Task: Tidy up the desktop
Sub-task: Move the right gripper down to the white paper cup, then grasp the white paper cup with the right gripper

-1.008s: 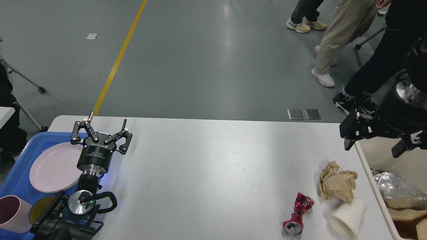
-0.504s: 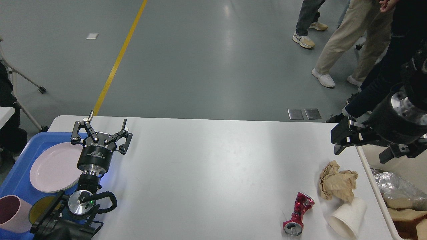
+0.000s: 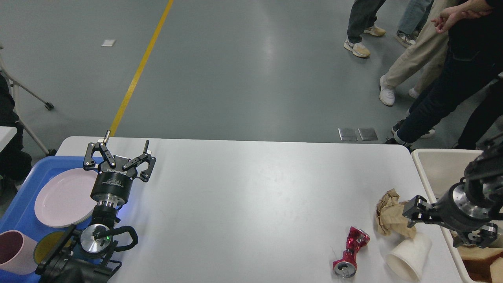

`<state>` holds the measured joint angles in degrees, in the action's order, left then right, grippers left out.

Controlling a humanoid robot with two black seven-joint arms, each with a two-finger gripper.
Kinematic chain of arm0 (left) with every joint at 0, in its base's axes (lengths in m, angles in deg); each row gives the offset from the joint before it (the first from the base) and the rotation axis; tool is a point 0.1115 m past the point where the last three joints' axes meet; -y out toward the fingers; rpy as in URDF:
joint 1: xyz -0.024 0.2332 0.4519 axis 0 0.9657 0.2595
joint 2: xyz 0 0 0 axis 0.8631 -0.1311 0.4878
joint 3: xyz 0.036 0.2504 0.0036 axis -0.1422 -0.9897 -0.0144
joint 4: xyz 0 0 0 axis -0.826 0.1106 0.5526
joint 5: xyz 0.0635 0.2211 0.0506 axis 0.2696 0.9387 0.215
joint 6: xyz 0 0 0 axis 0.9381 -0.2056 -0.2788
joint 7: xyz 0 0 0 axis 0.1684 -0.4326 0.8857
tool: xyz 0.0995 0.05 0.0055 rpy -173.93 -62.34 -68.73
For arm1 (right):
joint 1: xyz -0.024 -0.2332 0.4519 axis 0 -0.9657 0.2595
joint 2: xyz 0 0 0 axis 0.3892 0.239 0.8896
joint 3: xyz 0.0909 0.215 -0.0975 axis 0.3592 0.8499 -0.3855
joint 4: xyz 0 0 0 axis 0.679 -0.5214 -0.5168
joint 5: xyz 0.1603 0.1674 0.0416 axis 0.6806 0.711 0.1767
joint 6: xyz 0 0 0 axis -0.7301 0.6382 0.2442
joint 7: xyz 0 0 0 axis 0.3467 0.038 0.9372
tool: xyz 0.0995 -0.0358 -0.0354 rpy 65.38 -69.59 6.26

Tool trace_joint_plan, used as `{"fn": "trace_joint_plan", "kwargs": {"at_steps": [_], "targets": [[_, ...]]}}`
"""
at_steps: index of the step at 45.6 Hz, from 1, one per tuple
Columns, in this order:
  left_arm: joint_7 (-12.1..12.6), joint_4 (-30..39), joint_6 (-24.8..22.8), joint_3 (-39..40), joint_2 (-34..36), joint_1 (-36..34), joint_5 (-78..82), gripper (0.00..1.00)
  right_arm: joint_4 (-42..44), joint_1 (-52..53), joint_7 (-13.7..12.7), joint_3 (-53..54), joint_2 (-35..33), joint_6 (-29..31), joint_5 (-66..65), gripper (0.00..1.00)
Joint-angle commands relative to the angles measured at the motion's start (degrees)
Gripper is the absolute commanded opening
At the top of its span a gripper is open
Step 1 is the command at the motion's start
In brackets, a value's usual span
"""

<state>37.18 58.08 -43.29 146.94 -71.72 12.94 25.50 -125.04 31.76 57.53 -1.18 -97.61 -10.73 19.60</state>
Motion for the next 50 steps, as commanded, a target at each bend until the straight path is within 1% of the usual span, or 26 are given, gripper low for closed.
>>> {"fn": "trace_joint_plan", "kwargs": {"at_steps": [1,7,12,18,23,26,27,28,29,37,38,46,50], "targets": [[0.0,-0.1,0.0,0.0,0.0,0.1,0.0,0.97,5.9,-11.3,0.0,5.2,0.6,-2.7,0.0,1.00],[0.0,0.0,0.0,0.0,0.0,0.1,0.0,0.97,12.9,-21.2,0.1,10.6,1.6,-4.8,0.3,1.00],[0.0,-0.1,0.0,0.0,0.0,0.0,0.0,0.97,16.6,-26.2,0.2,13.0,4.2,-6.9,1.0,1.00],[0.0,0.0,0.0,0.0,0.0,0.0,0.0,0.97,18.2,-28.0,0.2,13.0,4.7,-9.7,1.1,1.00],[0.0,0.0,0.0,0.0,0.0,0.0,0.0,0.97,18.6,-28.5,0.1,13.1,4.8,-10.3,1.1,1.00],[0.0,0.0,0.0,0.0,0.0,0.0,0.0,0.97,18.9,-28.9,0.1,13.1,4.9,-10.4,1.1,0.97],[0.0,0.0,0.0,0.0,0.0,0.0,0.0,0.97,18.9,-29.1,0.1,13.1,4.9,-10.4,1.1,0.95],[0.0,-0.1,0.0,0.0,0.0,0.0,0.0,0.97,18.9,-29.2,0.1,13.1,5.1,-10.3,1.1,0.90],[0.0,0.0,0.0,0.0,0.0,0.0,0.0,0.97,18.9,-29.2,0.1,13.1,5.2,-10.3,1.1,0.83],[0.0,0.0,0.0,0.0,0.0,0.0,0.0,0.97,18.2,-29.0,0.1,13.1,5.5,-9.5,4.0,0.09],[0.0,0.0,0.0,0.0,0.0,0.0,0.0,0.97,18.2,-29.0,0.1,13.1,5.5,-9.5,4.6,0.01],[0.0,0.0,0.0,0.0,0.0,0.0,0.0,0.97,18.2,-28.9,-0.2,13.1,5.4,-10.1,5.9,0.00],[0.0,-0.1,0.0,0.0,0.0,0.0,0.0,0.97,18.2,-28.5,-0.3,13.1,5.2,-9.4,5.9,0.00]]}}
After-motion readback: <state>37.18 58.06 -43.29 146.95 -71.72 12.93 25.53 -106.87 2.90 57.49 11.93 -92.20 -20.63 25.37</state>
